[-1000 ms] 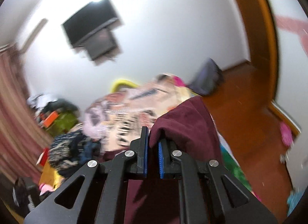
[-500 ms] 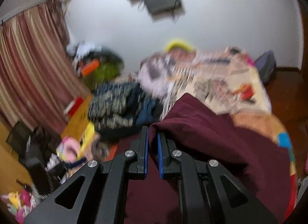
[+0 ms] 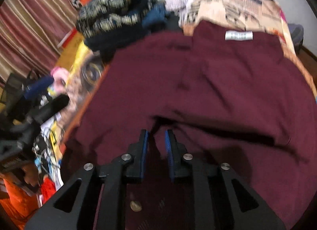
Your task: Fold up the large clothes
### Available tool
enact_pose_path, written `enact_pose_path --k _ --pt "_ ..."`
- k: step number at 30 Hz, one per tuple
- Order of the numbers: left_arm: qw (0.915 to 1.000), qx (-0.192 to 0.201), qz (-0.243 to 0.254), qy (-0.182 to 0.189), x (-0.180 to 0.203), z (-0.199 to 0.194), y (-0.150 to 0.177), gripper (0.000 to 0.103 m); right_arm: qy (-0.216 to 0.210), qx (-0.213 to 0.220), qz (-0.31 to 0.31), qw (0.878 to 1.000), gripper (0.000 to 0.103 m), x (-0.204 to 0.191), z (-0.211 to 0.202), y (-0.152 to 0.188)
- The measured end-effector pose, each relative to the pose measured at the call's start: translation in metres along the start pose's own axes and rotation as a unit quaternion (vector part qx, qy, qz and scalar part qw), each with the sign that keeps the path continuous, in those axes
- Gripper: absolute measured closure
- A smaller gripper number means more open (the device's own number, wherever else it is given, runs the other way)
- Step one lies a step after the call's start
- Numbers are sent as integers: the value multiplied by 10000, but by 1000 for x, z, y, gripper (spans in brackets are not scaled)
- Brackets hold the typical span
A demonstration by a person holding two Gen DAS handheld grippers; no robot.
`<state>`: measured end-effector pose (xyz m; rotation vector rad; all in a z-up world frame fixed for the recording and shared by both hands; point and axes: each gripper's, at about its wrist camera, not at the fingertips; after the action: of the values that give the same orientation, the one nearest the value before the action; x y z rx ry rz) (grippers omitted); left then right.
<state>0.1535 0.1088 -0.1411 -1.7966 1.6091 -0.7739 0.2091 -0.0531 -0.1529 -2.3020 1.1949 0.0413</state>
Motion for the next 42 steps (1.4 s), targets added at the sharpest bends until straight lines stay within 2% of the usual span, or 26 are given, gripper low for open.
enact_pose_path --k 4,8,10,11,12,15,17,21,25,28,31,32,33,34,35,36,38,42 --pt "9996 11 265 65 19 1 -7 19 -34 72 -5 10000 87 9 -18 12" --pt "9981 -15 573 204 44 9 -16 19 54 588 153 9981 86 26 -57 19" --pt "9968 -39 742 282 58 13 -19 19 176 984 338 9944 81 42 -85 22" --pt "9961 -45 823 319 65 16 -21 19 254 1119 403 9926 74 47 -94 24" --pt "9949 -57 939 372 74 19 -23 19 437 1377 510 9882 66 58 -111 27" --pt "9907 -123 1262 499 101 31 -25 19 1014 1918 698 9737 52 79 -144 37" --pt "9869 -191 1494 582 120 42 -26 19 1392 2143 830 9632 50 94 -161 41" --pt "9779 -392 1931 702 154 66 -23 19 1861 2296 1166 9482 50 120 -179 54" --pt "9681 -508 2372 624 186 93 -19 19 2154 2268 1537 9373 50 145 -186 67" --pt "9660 -457 2491 515 200 106 -20 19 2146 2198 1779 9349 50 158 -186 77" --pt "9676 -316 2449 534 204 113 -28 20 2150 2111 1927 9338 50 168 -185 85" --pt "9689 -299 2380 611 203 114 -31 30 2177 2066 1964 9335 50 170 -182 87" --pt "9697 -313 2325 678 203 115 -34 43 2187 2035 1985 9334 50 171 -180 88" --pt "9710 -338 2239 762 202 117 -37 51 2180 1997 2011 9339 50 173 -177 90" --pt "9721 -336 2189 769 202 118 -40 66 2164 1980 2028 9343 50 175 -177 92" --pt "9735 -316 2139 746 200 118 -43 75 2133 1954 2061 9348 50 176 -175 92" --pt "9776 -228 1950 756 193 116 -51 88 2104 1918 2103 9353 50 179 -173 95" --pt "9873 -40 1376 796 166 102 -69 93 2077 1917 2108 9358 50 179 -172 95"
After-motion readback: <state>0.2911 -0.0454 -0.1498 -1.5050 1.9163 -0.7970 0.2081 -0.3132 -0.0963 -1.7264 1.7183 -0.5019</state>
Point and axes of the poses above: each gripper's, at about its wrist camera, not at the fingertips, and z roughly the way its jaws point, x to its right, y to its underside, and after that the axes turned 6 degrees about x, right-handed
